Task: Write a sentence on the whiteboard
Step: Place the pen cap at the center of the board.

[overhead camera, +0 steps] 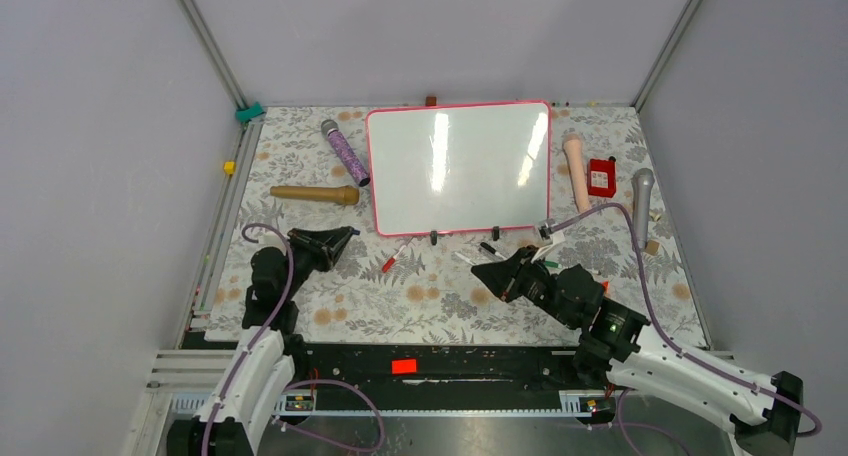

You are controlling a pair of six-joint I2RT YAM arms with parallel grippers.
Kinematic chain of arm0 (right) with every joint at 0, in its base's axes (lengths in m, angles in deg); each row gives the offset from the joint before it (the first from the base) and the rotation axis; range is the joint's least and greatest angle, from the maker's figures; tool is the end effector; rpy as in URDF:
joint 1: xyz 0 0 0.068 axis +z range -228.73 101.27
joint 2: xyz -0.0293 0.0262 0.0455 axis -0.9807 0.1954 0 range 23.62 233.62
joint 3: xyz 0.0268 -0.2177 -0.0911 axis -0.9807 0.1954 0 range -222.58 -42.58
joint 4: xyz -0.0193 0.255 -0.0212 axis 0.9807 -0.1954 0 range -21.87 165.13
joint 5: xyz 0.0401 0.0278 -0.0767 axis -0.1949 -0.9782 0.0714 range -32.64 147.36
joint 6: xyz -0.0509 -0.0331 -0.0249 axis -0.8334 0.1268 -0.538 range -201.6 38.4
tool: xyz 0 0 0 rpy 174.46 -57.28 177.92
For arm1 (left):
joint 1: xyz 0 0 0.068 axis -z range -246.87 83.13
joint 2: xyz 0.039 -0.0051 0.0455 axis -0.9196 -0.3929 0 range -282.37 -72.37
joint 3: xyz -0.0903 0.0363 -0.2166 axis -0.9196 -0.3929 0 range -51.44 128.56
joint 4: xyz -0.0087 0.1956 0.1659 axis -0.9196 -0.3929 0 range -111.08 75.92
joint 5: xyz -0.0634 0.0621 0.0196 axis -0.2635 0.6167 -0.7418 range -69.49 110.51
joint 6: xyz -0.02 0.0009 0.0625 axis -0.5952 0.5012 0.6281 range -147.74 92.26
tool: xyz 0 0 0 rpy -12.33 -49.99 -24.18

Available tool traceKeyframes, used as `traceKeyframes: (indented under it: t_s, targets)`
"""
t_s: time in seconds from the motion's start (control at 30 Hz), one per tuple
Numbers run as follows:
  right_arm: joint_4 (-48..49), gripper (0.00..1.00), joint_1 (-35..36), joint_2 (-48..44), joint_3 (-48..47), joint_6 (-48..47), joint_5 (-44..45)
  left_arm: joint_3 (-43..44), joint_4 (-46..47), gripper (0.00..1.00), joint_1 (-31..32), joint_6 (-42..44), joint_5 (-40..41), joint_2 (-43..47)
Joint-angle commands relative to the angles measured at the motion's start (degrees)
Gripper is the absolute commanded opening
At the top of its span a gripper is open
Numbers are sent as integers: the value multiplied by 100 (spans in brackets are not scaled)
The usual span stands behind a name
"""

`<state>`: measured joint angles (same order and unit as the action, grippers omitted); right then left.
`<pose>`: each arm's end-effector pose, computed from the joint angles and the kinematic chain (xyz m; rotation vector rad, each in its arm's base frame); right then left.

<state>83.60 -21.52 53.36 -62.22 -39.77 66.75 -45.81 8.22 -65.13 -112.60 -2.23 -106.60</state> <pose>0.1123 0.1585 0.2396 -0.0949 1.7346 1.1879 0.1916 -0.0257 0.1658 -0.9882 1.6219 -1.4215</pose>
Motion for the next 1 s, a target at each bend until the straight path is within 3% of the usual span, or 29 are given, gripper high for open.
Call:
traceKeyframes:
  t_s: [0.0,0.13,0.27,0.73,0.97]
  targets:
    - [-705,0,-16,-45,-174,-315,518,499,-1441,7,-33,1032,225,-358]
    - [-1495,0,-17,701,-890,-646,421,1333,-3114,4,-33,2272,988,-944]
    - [-2164,0,-17,1432,-1533,-956,378,1882,-3844,1,-33,3113,1432,-1498]
    - [-3368,0,-17,2565,-2603,-597,1178,2071,-3936,9,-24,3888,1488,-2434]
    - [-4679,0,-17,2902,-3230,197,1810,2077,-3962,11,-23,4112,1442,-2728]
